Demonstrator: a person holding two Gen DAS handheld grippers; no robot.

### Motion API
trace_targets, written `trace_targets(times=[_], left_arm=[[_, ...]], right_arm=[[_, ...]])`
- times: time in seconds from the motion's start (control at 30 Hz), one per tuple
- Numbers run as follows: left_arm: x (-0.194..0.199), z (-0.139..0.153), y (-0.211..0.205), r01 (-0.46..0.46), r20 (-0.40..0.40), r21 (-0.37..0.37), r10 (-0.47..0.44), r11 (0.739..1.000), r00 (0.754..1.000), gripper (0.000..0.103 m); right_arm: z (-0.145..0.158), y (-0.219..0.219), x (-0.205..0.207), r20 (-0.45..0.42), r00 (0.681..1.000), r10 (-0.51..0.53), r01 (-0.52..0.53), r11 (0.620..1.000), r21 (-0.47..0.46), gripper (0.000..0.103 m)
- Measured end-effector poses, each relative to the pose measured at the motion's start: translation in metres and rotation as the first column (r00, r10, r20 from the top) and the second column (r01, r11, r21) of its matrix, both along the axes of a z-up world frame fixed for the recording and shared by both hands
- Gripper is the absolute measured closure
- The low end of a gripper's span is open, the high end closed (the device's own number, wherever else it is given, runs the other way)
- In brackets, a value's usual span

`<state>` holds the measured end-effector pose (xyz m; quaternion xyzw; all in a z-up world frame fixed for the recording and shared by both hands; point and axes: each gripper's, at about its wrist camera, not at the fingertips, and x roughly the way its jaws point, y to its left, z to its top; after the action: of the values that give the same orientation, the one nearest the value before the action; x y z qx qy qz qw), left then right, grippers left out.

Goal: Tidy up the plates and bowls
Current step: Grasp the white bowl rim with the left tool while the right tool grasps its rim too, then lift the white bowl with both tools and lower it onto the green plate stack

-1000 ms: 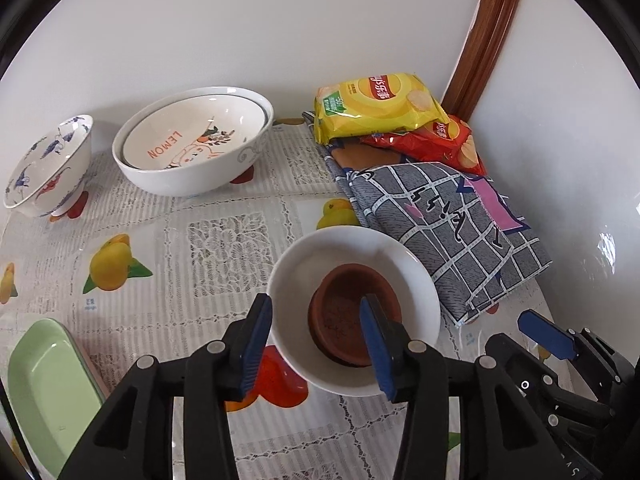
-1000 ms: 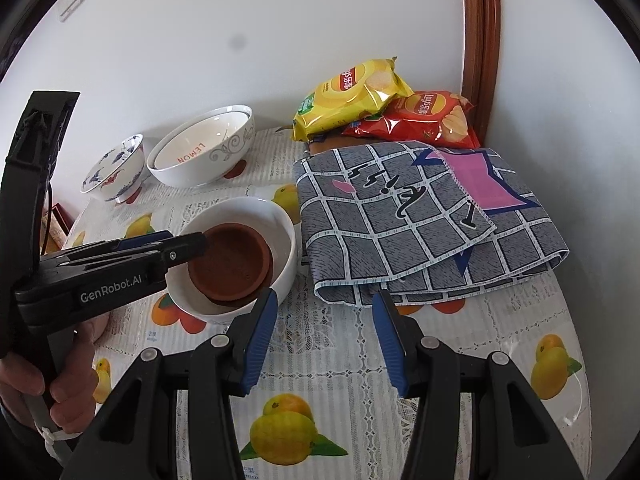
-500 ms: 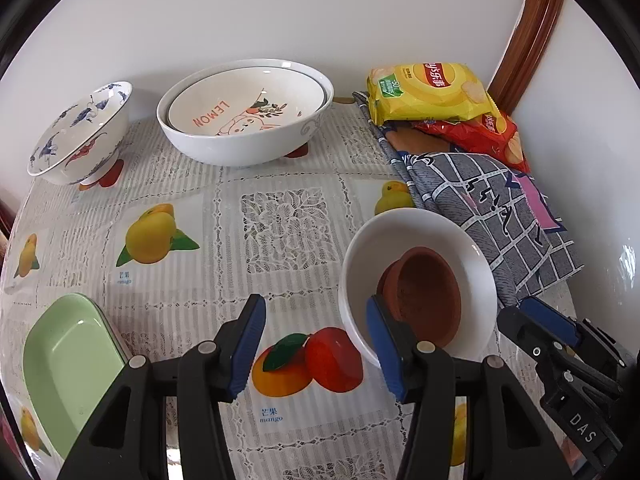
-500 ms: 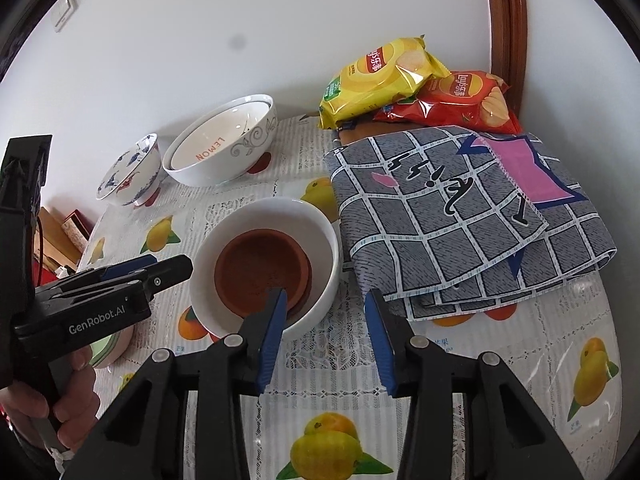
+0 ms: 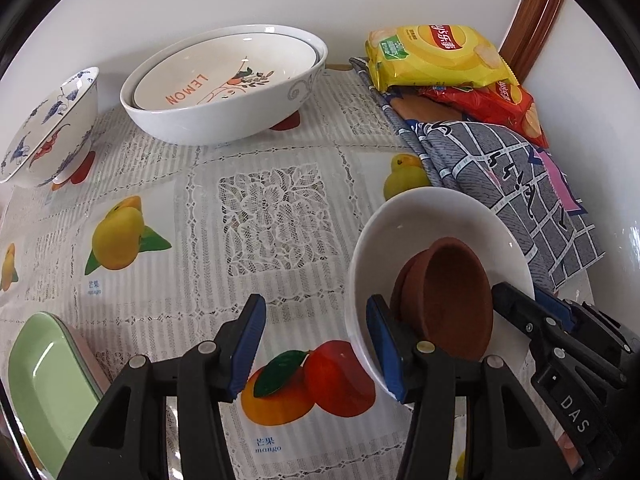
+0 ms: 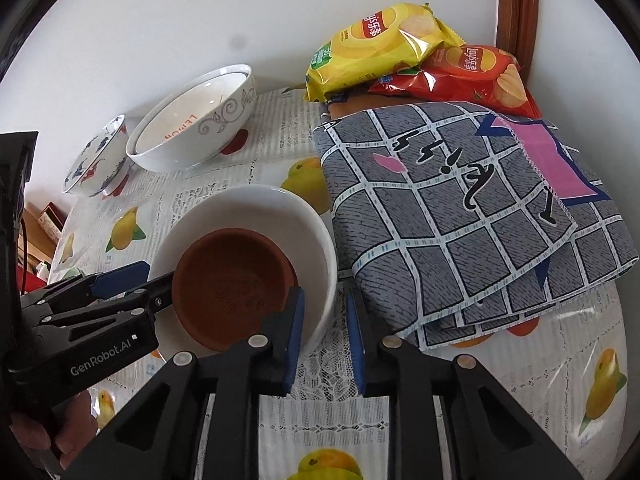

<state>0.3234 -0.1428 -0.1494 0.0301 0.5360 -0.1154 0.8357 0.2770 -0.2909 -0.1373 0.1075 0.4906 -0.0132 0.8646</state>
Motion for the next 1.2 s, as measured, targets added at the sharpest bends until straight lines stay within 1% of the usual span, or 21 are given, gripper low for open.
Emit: trace_targets(times=[0.13, 0.2, 0.27, 0.3, 0.33, 0.37, 0.4, 0.43, 0.5, 0.57, 0.67, 0.8, 1.03, 1.2], left_arm=[[0.002, -0.005, -0.003, 0.011, 0.004, 0.011, -0.011, 1.0, 1.0, 0.053], [0.003, -0.007, -0.003, 0.008, 0.0, 0.005, -0.008, 1.0, 1.0, 0.053], [0.003, -0.009, -0.003, 0.011, -0.001, -0.011, -0.011, 1.0, 1.0, 0.058], [0.002, -0.01, -0.003, 0.016, 0.002, -0.018, -0.016, 1.0, 1.0, 0.062], [0.002, -0.01, -0.005, 0.021, 0.0, -0.02, -0.021, 1.0, 1.0, 0.067], [0.001, -0.01, -0.007, 0.032, -0.001, -0.03, -0.032, 0.999, 1.0, 0.079], [-0.001, -0.01, -0.009, 0.044, -0.001, -0.044, -0.044, 0.998, 0.999, 0.083], [-0.002, -0.009, -0.012, 0.053, -0.001, -0.045, -0.053, 0.998, 0.999, 0.089], [-0.008, -0.007, -0.018, 0.056, 0.022, 0.0, -0.055, 0.998, 0.998, 0.09], [-0.014, -0.006, -0.021, 0.064, 0.039, 0.016, -0.064, 0.998, 0.997, 0.09], [-0.02, -0.004, -0.018, 0.063, 0.015, -0.007, -0.062, 0.998, 0.998, 0.091], [-0.038, -0.004, -0.009, 0.054, -0.016, -0.026, -0.054, 0.998, 0.998, 0.092], [-0.081, -0.006, 0.001, 0.063, -0.017, 0.006, -0.063, 0.998, 0.998, 0.092], [-0.109, -0.006, 0.01, 0.057, -0.021, 0.009, -0.056, 0.998, 0.998, 0.092]], right_arm=[[0.001, 0.003, 0.007, -0.005, 1.0, -0.002, 0.002, 1.0, -0.019, 0.083], [0.001, 0.004, 0.011, -0.005, 1.0, 0.004, -0.004, 0.999, -0.032, 0.083], [0.001, 0.005, 0.013, 0.0, 1.0, 0.007, -0.007, 0.999, -0.043, 0.083], [0.001, 0.005, 0.013, 0.004, 1.0, 0.008, -0.008, 0.999, -0.045, 0.084], [0.001, 0.006, 0.012, 0.008, 1.0, 0.013, -0.012, 0.999, -0.048, 0.088], [0.001, 0.007, 0.011, 0.015, 1.0, 0.021, -0.02, 0.998, -0.058, 0.088], [0.002, 0.008, 0.009, 0.02, 1.0, 0.023, -0.021, 0.997, -0.069, 0.092], [0.002, 0.009, 0.007, 0.021, 1.0, 0.022, -0.02, 0.996, -0.088, 0.095], [0.001, 0.009, 0.004, 0.02, 0.999, 0.026, -0.024, 0.995, -0.094, 0.094], [0.001, 0.007, -0.001, 0.021, 1.0, 0.023, -0.021, 0.996, -0.081, 0.094], [0.002, 0.004, -0.012, 0.008, 1.0, 0.022, -0.022, 0.999, -0.043, 0.094], [0.002, 0.009, -0.03, -0.011, 0.999, 0.031, -0.031, 0.999, -0.029, 0.094], [0.003, 0.019, -0.072, -0.024, 0.999, 0.048, -0.049, 0.998, -0.028, 0.094], [0.003, 0.024, -0.1, -0.028, 0.998, 0.057, -0.057, 0.998, -0.005, 0.094]])
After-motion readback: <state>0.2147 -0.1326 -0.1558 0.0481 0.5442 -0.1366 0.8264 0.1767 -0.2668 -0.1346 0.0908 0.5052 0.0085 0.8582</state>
